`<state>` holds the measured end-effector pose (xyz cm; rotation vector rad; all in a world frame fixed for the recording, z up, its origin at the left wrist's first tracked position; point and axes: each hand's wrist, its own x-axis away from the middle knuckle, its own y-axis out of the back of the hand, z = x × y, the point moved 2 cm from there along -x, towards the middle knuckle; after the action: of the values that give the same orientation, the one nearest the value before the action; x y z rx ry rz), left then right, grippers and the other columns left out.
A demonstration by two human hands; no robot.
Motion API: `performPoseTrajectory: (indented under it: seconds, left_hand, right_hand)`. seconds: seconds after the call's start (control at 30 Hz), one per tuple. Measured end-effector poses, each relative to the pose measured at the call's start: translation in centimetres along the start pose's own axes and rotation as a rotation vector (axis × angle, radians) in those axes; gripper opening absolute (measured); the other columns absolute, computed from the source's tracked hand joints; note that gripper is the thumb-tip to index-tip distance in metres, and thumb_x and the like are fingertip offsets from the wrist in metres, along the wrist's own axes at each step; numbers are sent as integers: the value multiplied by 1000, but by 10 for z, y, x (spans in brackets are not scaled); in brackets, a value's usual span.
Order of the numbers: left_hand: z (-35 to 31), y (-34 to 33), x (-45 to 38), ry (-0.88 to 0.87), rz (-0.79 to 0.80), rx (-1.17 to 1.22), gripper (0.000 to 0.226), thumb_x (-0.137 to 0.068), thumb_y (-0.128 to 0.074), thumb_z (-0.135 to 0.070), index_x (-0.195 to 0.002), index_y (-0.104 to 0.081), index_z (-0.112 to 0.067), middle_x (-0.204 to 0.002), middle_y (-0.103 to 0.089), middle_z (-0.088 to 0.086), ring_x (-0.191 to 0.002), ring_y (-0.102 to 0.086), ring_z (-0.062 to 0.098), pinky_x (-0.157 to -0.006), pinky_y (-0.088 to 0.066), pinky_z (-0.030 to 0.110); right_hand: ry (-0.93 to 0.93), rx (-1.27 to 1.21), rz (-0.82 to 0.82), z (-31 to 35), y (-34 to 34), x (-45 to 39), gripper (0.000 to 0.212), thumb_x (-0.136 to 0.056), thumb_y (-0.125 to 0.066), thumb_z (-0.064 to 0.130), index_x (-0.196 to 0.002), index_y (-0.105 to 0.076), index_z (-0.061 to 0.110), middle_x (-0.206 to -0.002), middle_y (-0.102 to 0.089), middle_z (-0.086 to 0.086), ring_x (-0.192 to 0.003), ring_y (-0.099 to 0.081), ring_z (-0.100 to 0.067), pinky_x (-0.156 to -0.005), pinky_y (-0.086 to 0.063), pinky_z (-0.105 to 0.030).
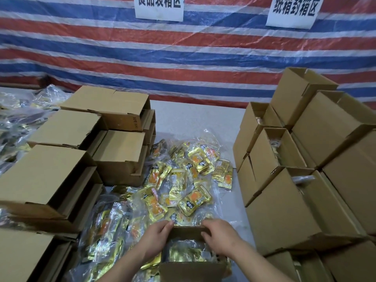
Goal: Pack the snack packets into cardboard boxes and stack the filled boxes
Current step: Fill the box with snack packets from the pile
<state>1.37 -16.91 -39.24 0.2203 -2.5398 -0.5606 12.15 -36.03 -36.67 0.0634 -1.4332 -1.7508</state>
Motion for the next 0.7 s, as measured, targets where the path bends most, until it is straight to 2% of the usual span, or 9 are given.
performPoseTrajectory:
  seconds: [0.17, 0.3, 0.37, 0.43, 0.5, 0.57, 0.63, 0.7]
  left_hand:
    - [-8, 5, -5, 13, 31, -48, 42, -105, -40, -43, -95, -67, -13, -92, -68, 9, -86, -62, 18, -82, -49, 29]
    - [-45, 14, -13, -59, 40, -83, 39, -104, -41, -45, -94, -67, -18, -85, -67, 5, -80, -64, 17, -81, -54, 33]
    - [-75, 19, -17, -118, 7, -64, 35, -104, -42, -44, -97, -67, -20, -88, -67, 4, -79, -63, 17, -79, -54, 34]
    - [-105, 24, -17, -137, -20, 50, 32, -104, -41, -48, -106, -64, -25, -93, -67, -2, -80, -62, 14, -74, -52, 30]
    - [-129, 27, -13, -154, -73, 170, 29, -102, -41, -53, -112, -60, -33, -101, -62, -15, -90, -59, 6, -78, -46, 27]
    - [-148, 26, -6, -197, -154, 244, 23, -99, -46, -55, -110, -58, -39, -104, -57, -25, -96, -55, -5, -76, -40, 19]
    - [-162, 19, 0, -238, -217, 285, 32, -95, -52, -55, -119, -59, -35, -116, -60, -18, -106, -57, 0, -80, -42, 19]
    - [-174, 8, 2, -236, -232, 306, 61, -92, -57, -55, -143, -45, -23, -140, -50, -7, -126, -50, 13, -98, -42, 27]
  right_hand:
    - [-27, 7, -18, -2, 6, 3, 22, -100, -50, 32, -78, -46, 30, -81, -54, 6, -75, -52, -17, -68, -39, -32]
    - [-70, -39, -136, -9, 25, 15, 33, -99, -49, 32, -67, -41, 33, -71, -49, 10, -66, -48, -12, -58, -34, -32]
    - [-124, -66, -218, -13, 42, 23, 33, -99, -50, 32, -67, -42, 32, -69, -50, 8, -66, -50, -14, -59, -36, -32]
    - [-188, -105, -322, -17, 63, 31, 31, -99, -51, 33, -69, -45, 30, -69, -51, 9, -68, -52, -16, -60, -38, -32]
    - [-249, -153, -406, -22, 86, 38, 23, -100, -52, 34, -78, -55, 27, -72, -55, 9, -69, -56, -15, -61, -45, -32]
    - [-307, -222, -491, -26, 107, 44, 17, -100, -53, 33, -88, -61, 25, -76, -58, 8, -72, -58, -16, -61, -49, -30]
    - [-365, -283, -564, -28, 128, 51, 13, -100, -54, 30, -91, -62, 27, -82, -63, 4, -81, -62, -22, -68, -51, -31]
    - [-416, -322, -601, -28, 144, 56, 17, -101, -52, 30, -104, -66, 21, -101, -70, -4, -96, -65, -28, -80, -51, -33]
